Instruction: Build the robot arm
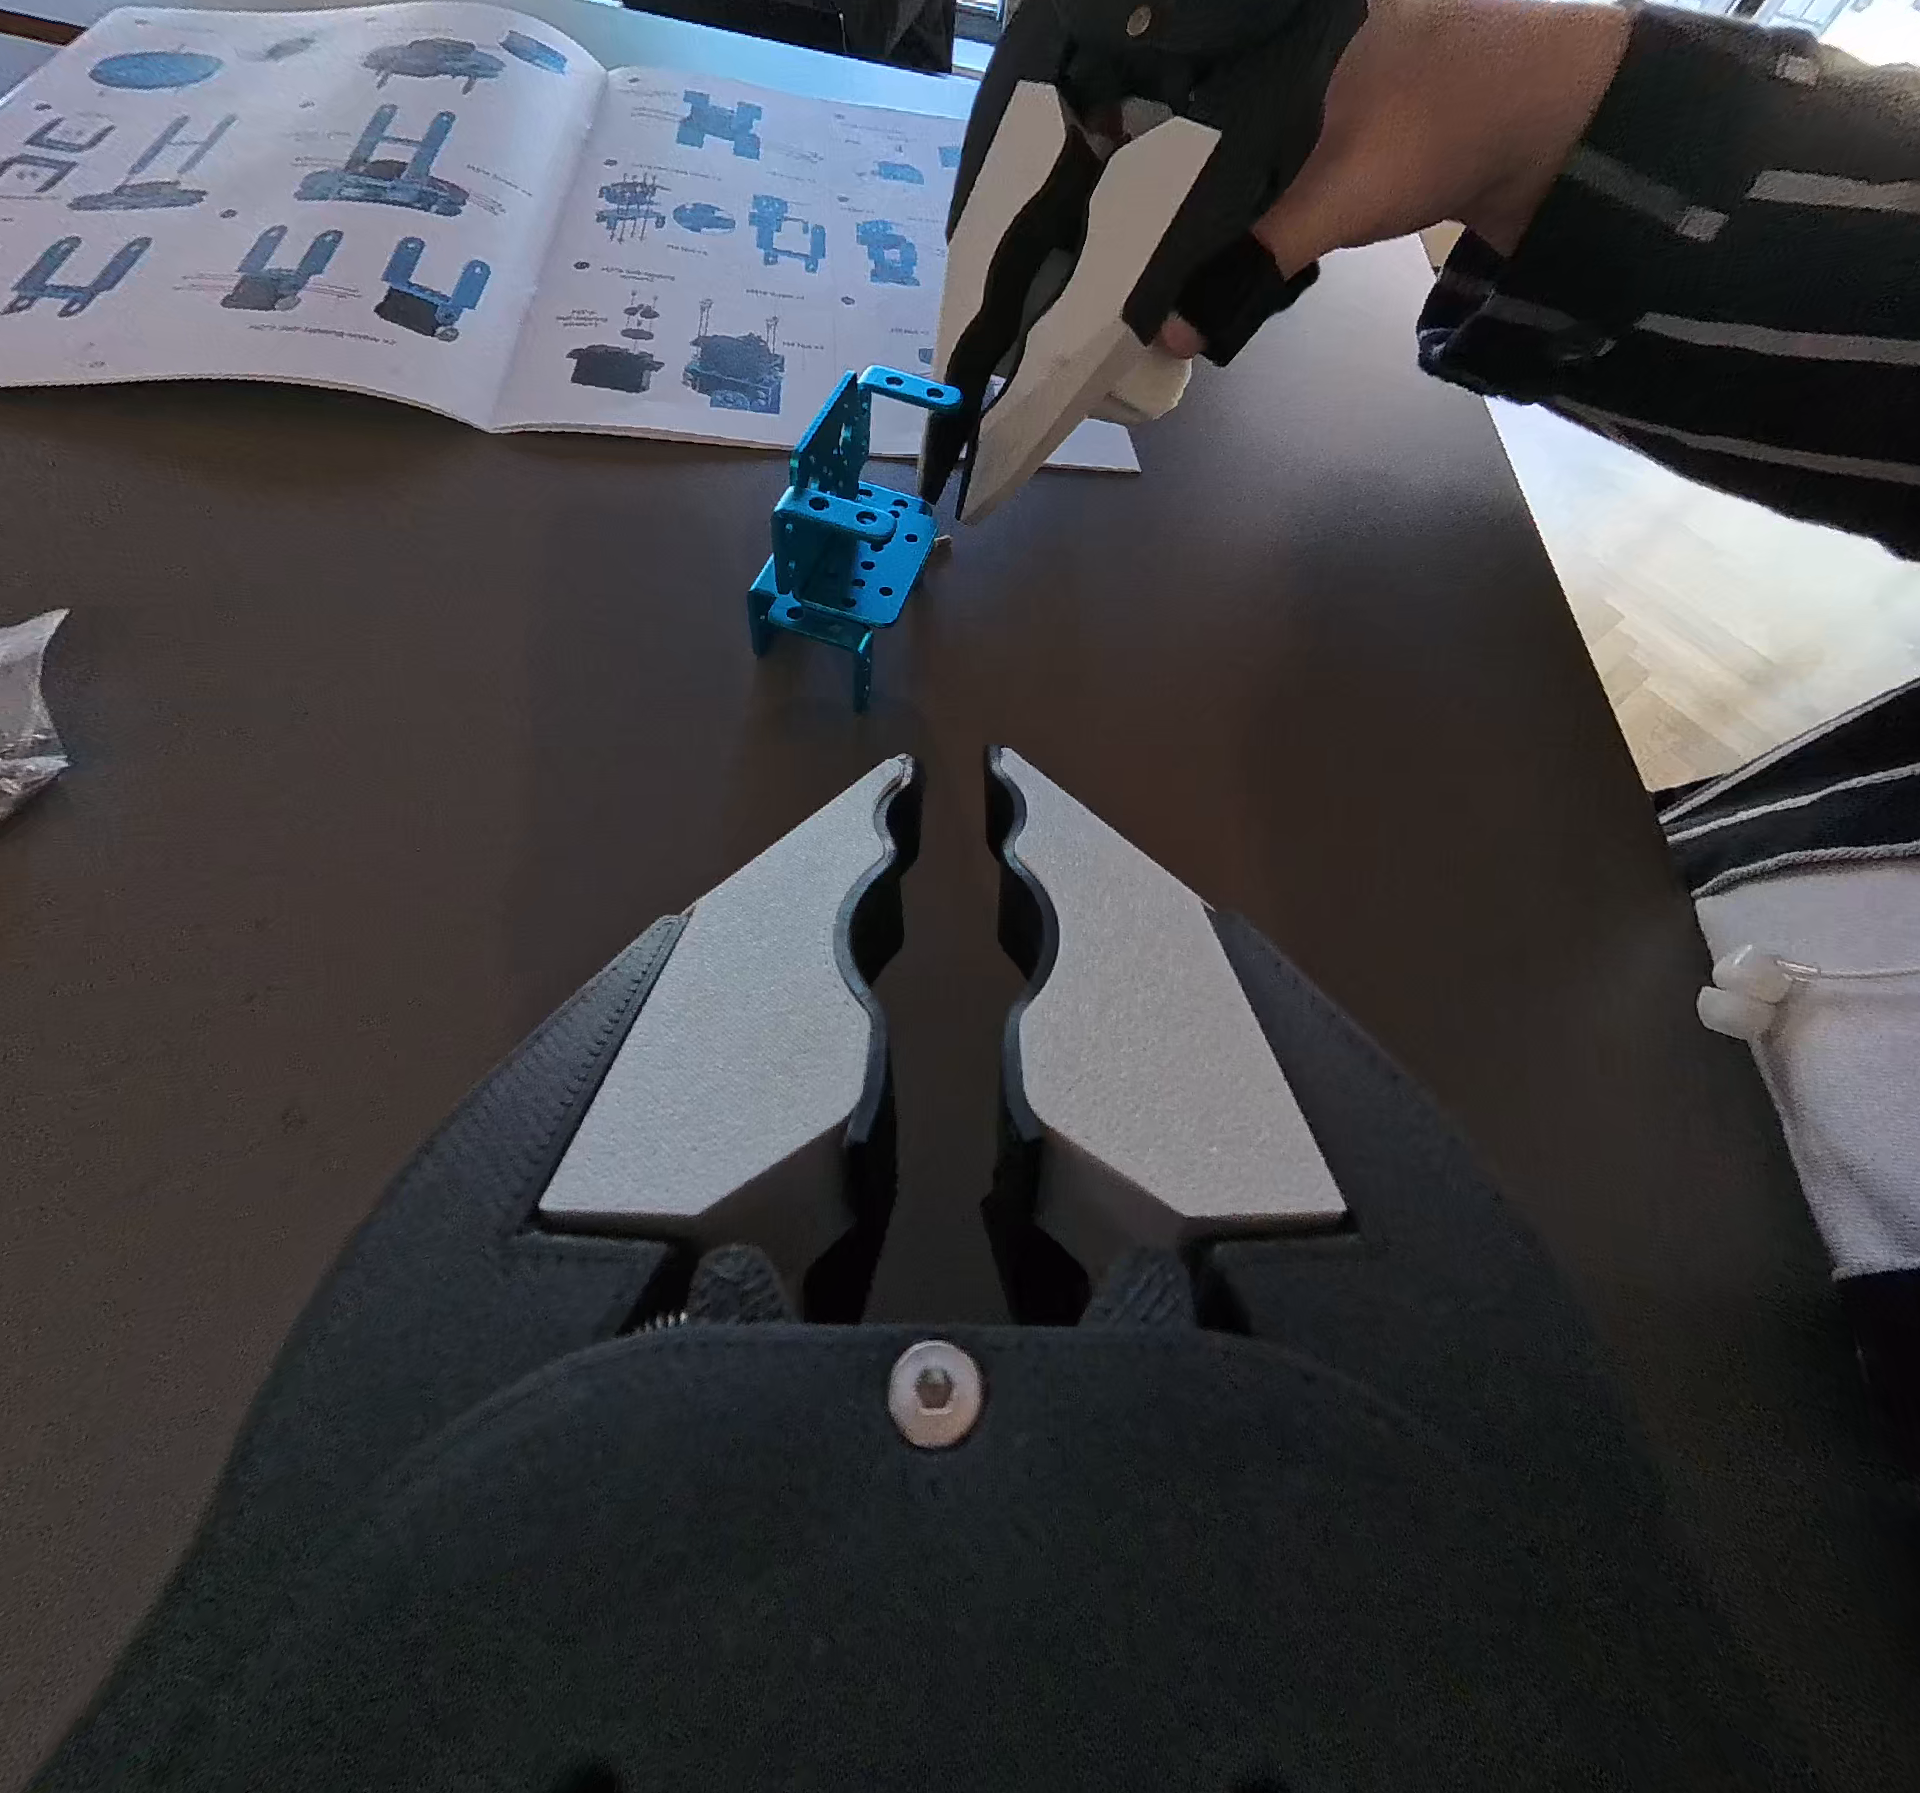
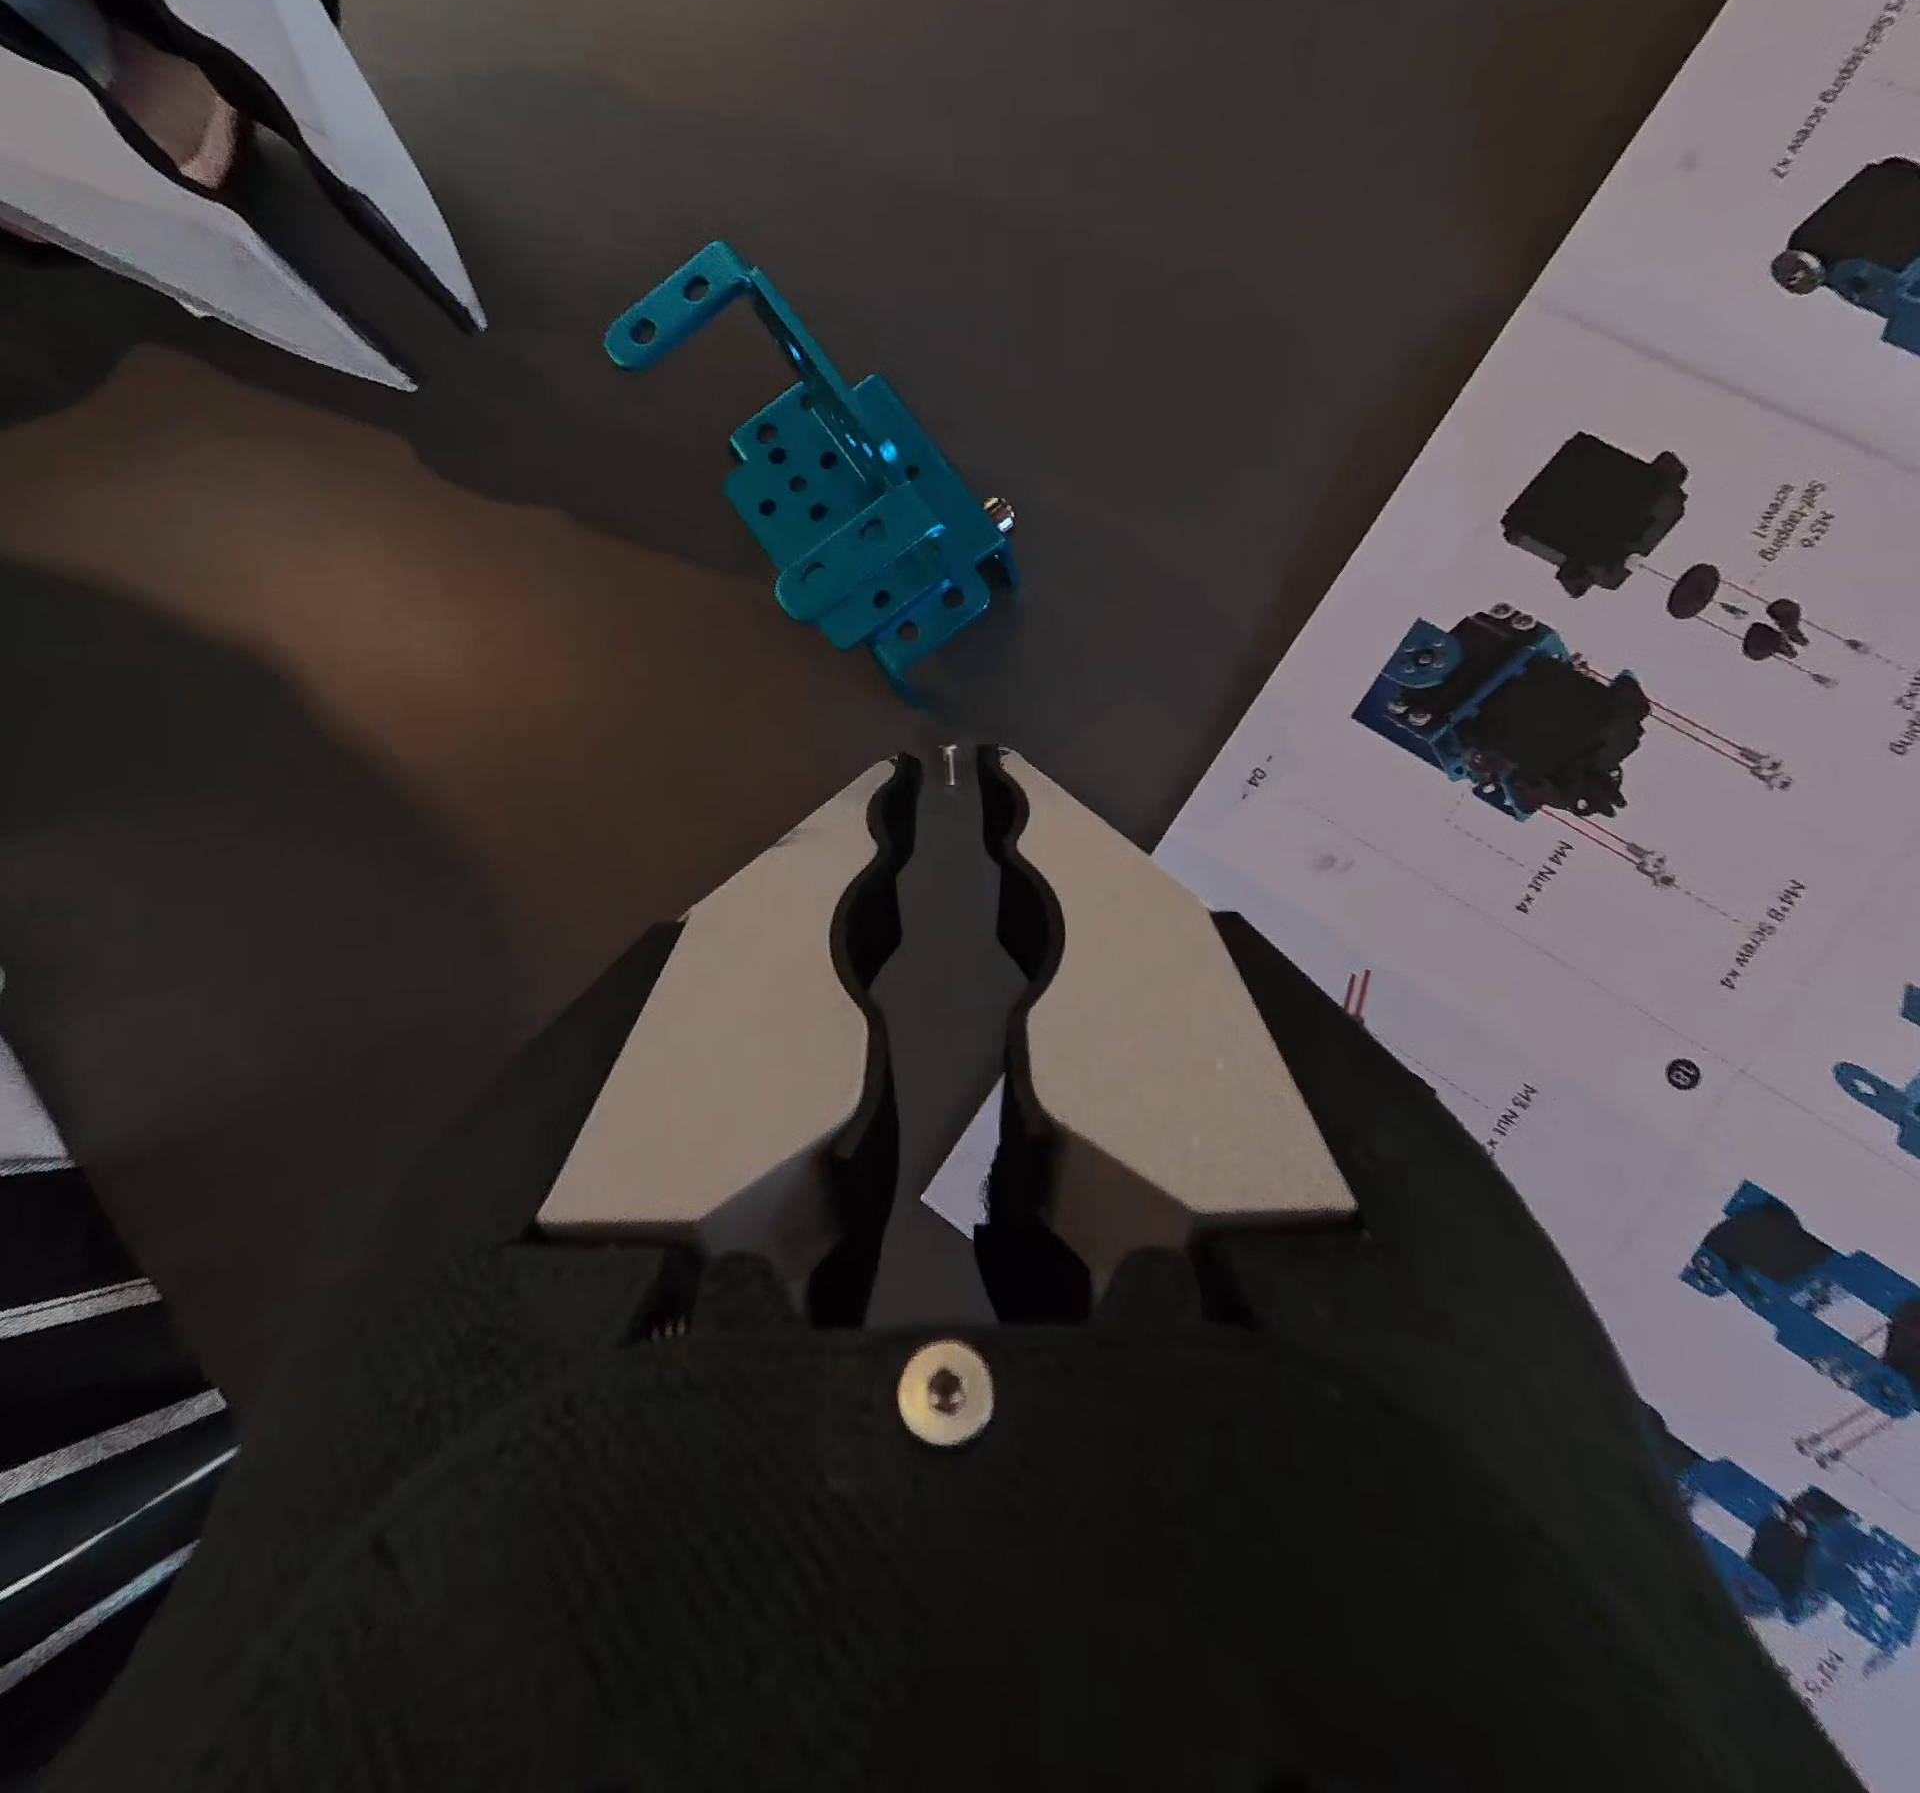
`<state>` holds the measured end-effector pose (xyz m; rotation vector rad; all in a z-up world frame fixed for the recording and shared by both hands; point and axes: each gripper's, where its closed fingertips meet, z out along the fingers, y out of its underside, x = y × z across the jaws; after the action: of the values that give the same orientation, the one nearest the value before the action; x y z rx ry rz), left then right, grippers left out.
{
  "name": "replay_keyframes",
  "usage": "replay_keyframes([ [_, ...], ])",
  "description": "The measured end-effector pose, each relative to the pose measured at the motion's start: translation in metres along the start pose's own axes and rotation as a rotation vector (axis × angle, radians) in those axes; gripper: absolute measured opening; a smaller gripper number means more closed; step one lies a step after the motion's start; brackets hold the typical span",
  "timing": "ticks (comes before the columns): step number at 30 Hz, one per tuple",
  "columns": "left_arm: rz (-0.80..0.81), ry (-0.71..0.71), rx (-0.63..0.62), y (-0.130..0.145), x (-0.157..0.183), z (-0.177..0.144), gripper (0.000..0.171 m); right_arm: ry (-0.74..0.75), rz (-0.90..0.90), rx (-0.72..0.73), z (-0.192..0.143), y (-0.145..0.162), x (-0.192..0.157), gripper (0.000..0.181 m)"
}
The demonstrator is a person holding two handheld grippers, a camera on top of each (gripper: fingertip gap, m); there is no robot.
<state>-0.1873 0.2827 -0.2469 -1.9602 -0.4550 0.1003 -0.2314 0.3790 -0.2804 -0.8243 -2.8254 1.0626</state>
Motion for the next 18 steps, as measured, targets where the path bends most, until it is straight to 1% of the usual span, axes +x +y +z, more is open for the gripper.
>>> replay_keyframes([
  [10,0.005,0.000,-0.001,0.001,0.001,-0.001,0.010,0.017,0.014,-0.069,0.010,0.002,0.002,0.013],
  [12,0.008,0.000,-0.004,0.001,0.002,-0.001,0.010,0.007,0.013,-0.076,0.011,0.003,0.000,0.005],
  [16,0.011,0.002,-0.008,0.002,0.002,0.000,0.010,0.024,-0.012,-0.067,0.009,0.004,-0.001,0.005],
  [18,0.009,0.004,-0.005,0.001,0.002,-0.001,0.009,0.037,-0.015,-0.017,0.003,0.002,0.000,0.005],
])
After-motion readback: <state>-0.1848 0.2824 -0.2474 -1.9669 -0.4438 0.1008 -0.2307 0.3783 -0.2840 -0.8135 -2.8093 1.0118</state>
